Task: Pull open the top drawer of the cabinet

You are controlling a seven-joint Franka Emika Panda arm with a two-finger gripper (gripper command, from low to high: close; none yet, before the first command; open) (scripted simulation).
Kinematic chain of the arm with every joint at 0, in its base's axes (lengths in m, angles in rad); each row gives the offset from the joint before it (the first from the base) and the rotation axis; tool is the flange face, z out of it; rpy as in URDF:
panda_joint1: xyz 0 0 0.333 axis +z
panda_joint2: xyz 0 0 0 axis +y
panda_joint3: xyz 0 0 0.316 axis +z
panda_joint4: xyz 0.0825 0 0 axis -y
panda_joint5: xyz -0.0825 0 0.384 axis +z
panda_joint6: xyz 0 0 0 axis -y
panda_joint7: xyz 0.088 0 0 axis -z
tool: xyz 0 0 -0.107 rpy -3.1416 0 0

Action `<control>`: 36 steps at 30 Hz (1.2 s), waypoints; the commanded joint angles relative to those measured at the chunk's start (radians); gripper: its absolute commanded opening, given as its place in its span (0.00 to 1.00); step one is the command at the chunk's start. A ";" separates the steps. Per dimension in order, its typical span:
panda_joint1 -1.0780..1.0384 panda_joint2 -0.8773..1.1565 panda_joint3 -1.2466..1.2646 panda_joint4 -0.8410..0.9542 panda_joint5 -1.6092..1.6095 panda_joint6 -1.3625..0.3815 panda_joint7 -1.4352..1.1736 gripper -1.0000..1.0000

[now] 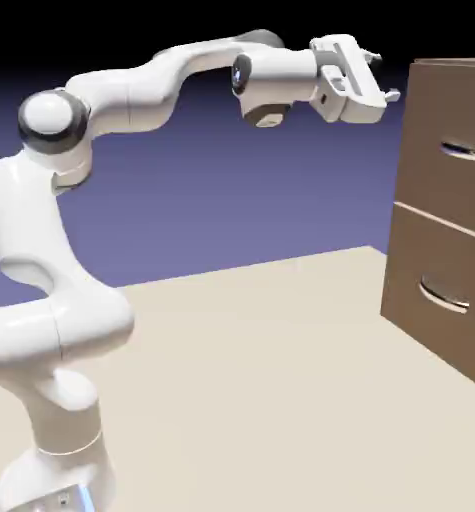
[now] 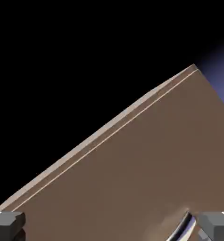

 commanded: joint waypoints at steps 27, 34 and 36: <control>-0.842 -0.105 0.767 0.638 0.828 0.035 -0.062 0.50; -0.919 -0.191 0.820 0.759 0.543 0.067 0.242 0.50; -0.940 -0.215 0.835 0.793 0.462 0.076 0.329 0.50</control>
